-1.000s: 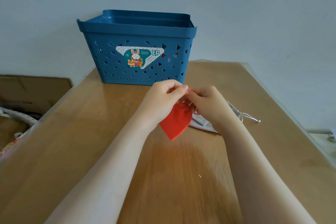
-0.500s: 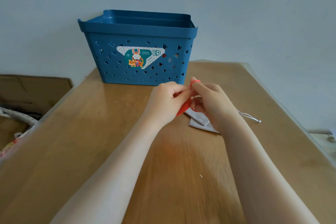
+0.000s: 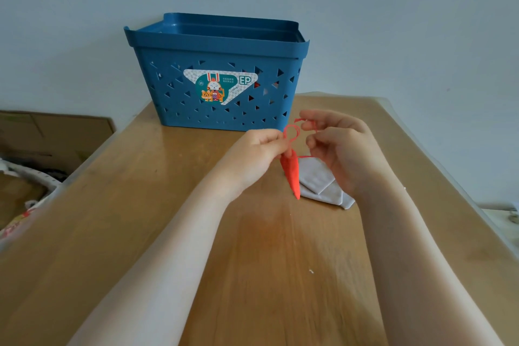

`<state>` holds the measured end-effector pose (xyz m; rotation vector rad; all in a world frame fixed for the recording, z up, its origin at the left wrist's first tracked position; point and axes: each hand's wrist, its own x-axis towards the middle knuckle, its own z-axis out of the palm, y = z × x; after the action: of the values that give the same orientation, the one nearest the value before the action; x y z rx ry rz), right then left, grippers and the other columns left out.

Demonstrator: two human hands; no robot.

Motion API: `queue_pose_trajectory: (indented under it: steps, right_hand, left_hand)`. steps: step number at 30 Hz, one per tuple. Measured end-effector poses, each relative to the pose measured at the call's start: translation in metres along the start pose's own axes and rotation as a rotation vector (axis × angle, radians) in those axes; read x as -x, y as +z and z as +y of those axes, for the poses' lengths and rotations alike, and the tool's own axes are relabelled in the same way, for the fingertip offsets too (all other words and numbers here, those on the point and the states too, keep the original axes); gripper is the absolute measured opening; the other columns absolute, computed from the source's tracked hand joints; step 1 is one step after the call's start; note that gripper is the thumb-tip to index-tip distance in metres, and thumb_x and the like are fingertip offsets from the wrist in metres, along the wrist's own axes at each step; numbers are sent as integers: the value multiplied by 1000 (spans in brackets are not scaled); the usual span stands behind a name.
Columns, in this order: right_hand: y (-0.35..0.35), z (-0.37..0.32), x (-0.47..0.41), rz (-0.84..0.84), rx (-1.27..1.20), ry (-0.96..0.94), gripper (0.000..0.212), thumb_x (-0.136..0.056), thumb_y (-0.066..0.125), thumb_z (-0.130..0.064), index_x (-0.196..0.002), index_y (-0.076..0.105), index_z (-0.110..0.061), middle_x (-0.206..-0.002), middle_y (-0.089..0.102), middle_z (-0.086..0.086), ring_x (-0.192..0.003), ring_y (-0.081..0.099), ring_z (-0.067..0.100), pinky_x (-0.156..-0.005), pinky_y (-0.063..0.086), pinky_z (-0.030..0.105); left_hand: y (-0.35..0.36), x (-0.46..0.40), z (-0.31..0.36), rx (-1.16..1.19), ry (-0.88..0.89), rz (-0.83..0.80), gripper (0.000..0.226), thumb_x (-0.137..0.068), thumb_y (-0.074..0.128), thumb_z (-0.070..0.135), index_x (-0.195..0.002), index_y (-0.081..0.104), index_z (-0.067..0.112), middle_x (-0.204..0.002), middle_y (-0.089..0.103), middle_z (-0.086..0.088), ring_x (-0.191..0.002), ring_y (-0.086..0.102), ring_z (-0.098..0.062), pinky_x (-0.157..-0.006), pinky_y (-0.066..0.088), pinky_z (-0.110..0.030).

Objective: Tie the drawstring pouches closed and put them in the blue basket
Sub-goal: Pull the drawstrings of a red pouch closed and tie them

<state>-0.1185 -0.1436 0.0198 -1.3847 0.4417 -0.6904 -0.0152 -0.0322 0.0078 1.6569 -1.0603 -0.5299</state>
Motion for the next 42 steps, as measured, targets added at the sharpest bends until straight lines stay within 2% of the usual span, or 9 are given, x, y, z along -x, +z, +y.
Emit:
queue_pose_trajectory:
  steps: [4, 7, 13, 19, 22, 24, 28, 32, 42]
  right_hand:
    - [5, -4, 4, 9, 184, -151, 47, -79, 34, 21, -105, 65, -4, -84, 60, 1, -54, 55, 8, -57, 51, 22]
    - [10, -3, 5, -18, 312, -205, 54, -76, 32, 21, -107, 65, -8, -86, 62, 0, -75, 60, 8, -76, 52, 24]
    - [12, 0, 8, -155, 336, -179, 58, -78, 30, 23, -114, 63, -8, -91, 65, -2, -84, 59, -10, -75, 47, 10]
    - [11, 5, 5, -183, 375, -163, 57, -84, 35, 16, -120, 59, -22, -101, 62, 0, -87, 61, 5, -66, 51, 17]
    - [9, 6, 5, -161, 448, -219, 55, -90, 42, 7, -123, 50, -35, -99, 63, -2, -76, 61, 19, -62, 49, 15]
    - [7, 7, 5, -164, 500, -239, 44, -92, 48, 2, -124, 53, -27, -90, 66, -1, -65, 62, 12, -66, 52, 17]
    - [1, 5, 3, -158, 666, -293, 25, -88, 57, -1, -105, 65, -18, -81, 69, 0, -73, 64, 7, -78, 53, 22]
    - [-4, 0, 5, -149, 603, -279, 17, -85, 60, 3, -92, 68, -10, -76, 68, -4, -69, 62, 0, -69, 50, 13]
    - [0, -3, 7, -182, 824, -342, 18, -82, 69, -11, -98, 73, -18, -85, 73, -4, -82, 62, 0, -69, 43, 4]
  left_hand:
    - [9, 0, -4, -241, -17, -54, 32, -94, 47, 23, -67, 57, 9, -75, 62, -9, -64, 51, -16, -65, 37, -31]
    - [14, 1, -5, -302, -5, -147, 31, -95, 44, 23, -71, 57, 9, -82, 67, -7, -83, 61, -23, -80, 45, -38]
    - [17, 2, -5, -322, 36, -216, 31, -91, 42, 25, -61, 51, 23, -75, 60, 2, -81, 58, -20, -81, 45, -40]
    - [19, 0, -8, -217, 40, -204, 39, -97, 44, 24, -58, 48, 21, -61, 54, 9, -59, 49, -3, -64, 38, -29]
    - [15, -3, -12, -102, 31, -158, 38, -96, 43, 31, -60, 47, 19, -60, 52, 10, -61, 50, -8, -66, 40, -27]
    - [12, -4, -13, -45, 11, -100, 39, -97, 43, 28, -61, 49, 16, -62, 52, 7, -64, 52, -11, -65, 41, -25]
    - [6, -3, -10, 89, -53, -54, 37, -98, 43, 19, -63, 52, 12, -60, 55, 5, -56, 51, -9, -61, 41, -22]
    - [1, -2, -7, 278, -102, -56, 31, -96, 48, 20, -68, 56, 10, -63, 62, 2, -60, 51, -14, -62, 40, -27]
    - [2, 0, -3, 191, -86, -36, 26, -97, 48, 19, -76, 62, 12, -69, 63, 4, -59, 56, -5, -55, 41, -17]
